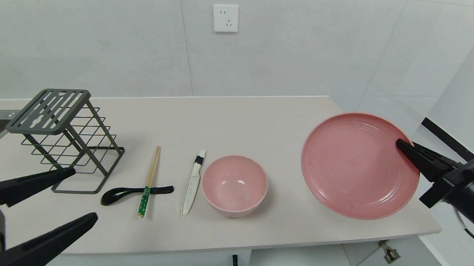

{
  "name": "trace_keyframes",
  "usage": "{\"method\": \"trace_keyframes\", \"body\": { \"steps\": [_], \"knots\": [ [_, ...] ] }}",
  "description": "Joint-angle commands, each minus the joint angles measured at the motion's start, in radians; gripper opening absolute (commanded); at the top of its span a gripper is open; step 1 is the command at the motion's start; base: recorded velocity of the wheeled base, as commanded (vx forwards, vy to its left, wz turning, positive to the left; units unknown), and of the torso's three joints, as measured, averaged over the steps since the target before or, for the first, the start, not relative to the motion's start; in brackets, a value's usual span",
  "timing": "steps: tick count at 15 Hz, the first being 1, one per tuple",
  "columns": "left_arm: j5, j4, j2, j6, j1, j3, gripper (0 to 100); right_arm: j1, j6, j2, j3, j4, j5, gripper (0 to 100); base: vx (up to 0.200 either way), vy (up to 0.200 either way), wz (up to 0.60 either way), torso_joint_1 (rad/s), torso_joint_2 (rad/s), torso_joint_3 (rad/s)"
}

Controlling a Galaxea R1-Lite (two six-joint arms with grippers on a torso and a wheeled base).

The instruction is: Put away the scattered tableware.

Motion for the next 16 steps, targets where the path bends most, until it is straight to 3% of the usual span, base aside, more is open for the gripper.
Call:
{"method": "trace_keyframes", "body": {
  "steps": [1,3,6,8,10,12,14,16],
  "knots": [
    [-0.001,-0.06,0.156,0.003,-0.007,-0.001,100,0.007,0.0,-0.03,0.001,0.001,0.0,0,0.0,0.0,0.0,0.0,0.0,0.0],
    [0.0,-0.081,0.233,-0.001,-0.027,-0.028,100,0.002,0.0,-0.031,0.004,0.001,0.0,0,0.0,0.0,0.0,0.0,0.0,0.0],
    [0.003,-0.193,0.346,-0.001,-0.027,-0.035,100,-0.001,0.0,-0.043,0.001,0.001,0.0,0,0.0,0.0,0.0,0.0,0.0,0.0],
    [0.069,-0.319,0.485,0.008,-0.031,-0.043,100,-0.001,-0.002,-0.043,-0.001,0.001,0.0,0,0.0,0.0,0.0,0.0,0.0,0.0],
    [0.135,-0.331,0.537,-0.001,-0.087,-0.074,100,-0.001,-0.002,-0.043,-0.002,0.001,0.0,0,0.0,0.0,0.0,0.0,0.0,0.0],
    [0.175,-0.325,0.601,-0.005,-0.102,-0.13,100,0.0,-0.009,-0.043,-0.004,0.001,0.0,0,0.0,0.0,0.0,0.0,0.0,0.0],
    [0.183,-0.325,0.644,-0.006,-0.105,-0.146,100,0.0,-0.011,-0.043,-0.004,0.001,0.0,0,0.0,0.0,0.0,0.0,0.0,0.0],
    [0.189,-0.333,0.679,-0.032,-0.139,-0.152,100,0.002,-0.012,-0.043,-0.002,0.001,0.0,0,0.0,0.0,0.0,0.0,0.0,0.0]
  ]
}}
